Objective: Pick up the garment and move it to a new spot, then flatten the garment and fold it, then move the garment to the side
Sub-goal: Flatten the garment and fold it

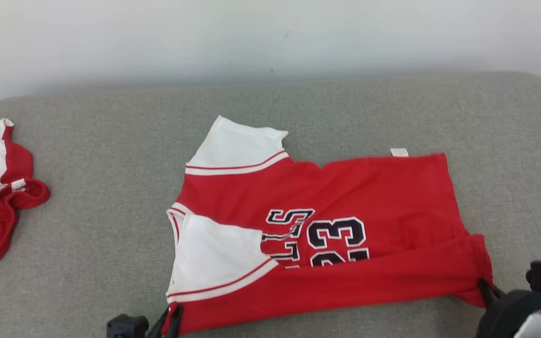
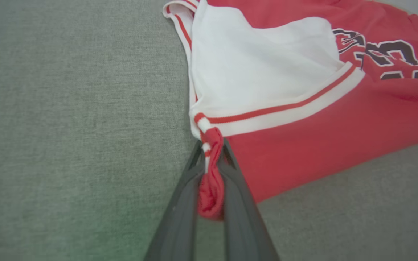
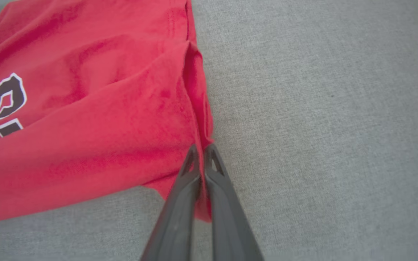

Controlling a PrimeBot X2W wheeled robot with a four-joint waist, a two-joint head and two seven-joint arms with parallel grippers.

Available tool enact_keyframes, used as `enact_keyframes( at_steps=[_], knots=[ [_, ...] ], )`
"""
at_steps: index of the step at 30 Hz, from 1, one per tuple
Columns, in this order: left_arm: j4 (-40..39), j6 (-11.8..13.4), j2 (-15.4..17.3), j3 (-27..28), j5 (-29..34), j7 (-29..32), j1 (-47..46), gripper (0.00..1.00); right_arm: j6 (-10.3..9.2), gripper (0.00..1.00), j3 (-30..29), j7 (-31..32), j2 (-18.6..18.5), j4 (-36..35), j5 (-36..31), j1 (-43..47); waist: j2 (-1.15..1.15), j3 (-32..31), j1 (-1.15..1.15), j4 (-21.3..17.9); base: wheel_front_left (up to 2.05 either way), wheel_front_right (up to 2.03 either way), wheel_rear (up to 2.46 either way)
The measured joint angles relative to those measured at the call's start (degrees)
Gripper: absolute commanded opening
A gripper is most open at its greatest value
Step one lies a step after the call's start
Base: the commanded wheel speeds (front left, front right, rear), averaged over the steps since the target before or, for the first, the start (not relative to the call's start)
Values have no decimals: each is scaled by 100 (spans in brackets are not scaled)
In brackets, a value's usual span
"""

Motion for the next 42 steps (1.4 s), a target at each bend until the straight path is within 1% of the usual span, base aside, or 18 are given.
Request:
enact_keyframes(
  at_steps=[8,12,13,14,15,16,21,24,28,31,36,40,42],
  knots=[
    [-501,174,135,-98,-36,153,536,0,0,0,-252,443,212,-703,78,726,0,-133,0,-30,0,0,0],
    [-616,246,144,-80,-156,237,745,0,0,0,-243,501,253,-712,35,807,0,-132,0,-102,0,0,0],
    [-624,247,142,-81,-187,279,783,0,0,4,-215,479,254,-670,8,806,0,-133,0,-117,0,0,0],
    [-630,256,142,-86,-187,285,810,15,0,31,-197,450,255,-619,-18,804,0,-134,0,-128,0,0,0],
    [-639,274,144,-83,-187,282,826,91,0,100,-182,425,258,-575,-30,802,0,-138,0,-137,0,0,0],
    [-645,280,147,-80,-187,276,833,100,0,100,-176,403,261,-537,-48,798,0,-146,0,-142,0,0,0],
    [-723,371,170,-8,-189,120,854,100,0,100,-152,310,252,-475,-81,716,0,-179,0,-133,0,0,0],
    [-780,381,209,73,-186,20,842,100,0,100,-168,291,233,-519,-81,669,0,-194,0,-129,0,0,0],
    [-954,372,332,238,-171,-204,713,100,0,100,-215,424,113,-728,-74,528,0,-187,0,-127,0,0,0],
    [-1038,360,466,369,-169,-230,477,100,0,100,-226,614,-36,-934,-57,308,0,-163,0,-142,0,0,0],
    [-1137,212,632,461,-166,-36,-121,100,0,100,-140,1092,-310,-988,32,-270,0,-75,0,-210,0,0,0],
    [-1048,-47,628,495,-255,172,-786,100,-1,100,189,1354,-592,-690,88,-943,0,96,0,-267,0,0,0],
    [-873,-199,628,464,-278,302,-1211,100,-1,100,406,1417,-619,-501,177,-1289,0,209,0,-296,0,0,0]
  ],
)
